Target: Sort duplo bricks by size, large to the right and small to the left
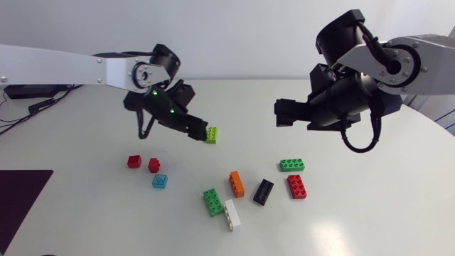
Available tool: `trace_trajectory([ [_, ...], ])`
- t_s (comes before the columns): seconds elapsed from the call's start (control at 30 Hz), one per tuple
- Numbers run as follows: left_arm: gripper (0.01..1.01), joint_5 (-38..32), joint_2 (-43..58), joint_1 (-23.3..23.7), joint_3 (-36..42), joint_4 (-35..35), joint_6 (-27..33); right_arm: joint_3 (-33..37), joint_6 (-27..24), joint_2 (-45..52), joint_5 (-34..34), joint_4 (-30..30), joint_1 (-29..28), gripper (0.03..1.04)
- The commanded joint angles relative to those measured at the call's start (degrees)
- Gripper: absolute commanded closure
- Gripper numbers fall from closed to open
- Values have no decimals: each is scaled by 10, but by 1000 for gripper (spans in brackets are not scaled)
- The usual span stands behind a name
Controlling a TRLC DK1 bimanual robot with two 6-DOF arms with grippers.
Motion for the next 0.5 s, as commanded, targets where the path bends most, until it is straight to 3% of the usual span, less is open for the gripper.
trace_trajectory([
  [0.0, 85, -6, 69, -20, 64, -15, -44, -19, 14, -5, 7, 6, -8, 59],
  [0.13, 87, -8, 160, -31, 168, -64, -75, -36, 14, -14, 7, 7, -13, 59],
  [0.47, 87, -57, 269, -25, 311, -101, -93, -42, 13, -18, 7, 12, -17, 59],
])
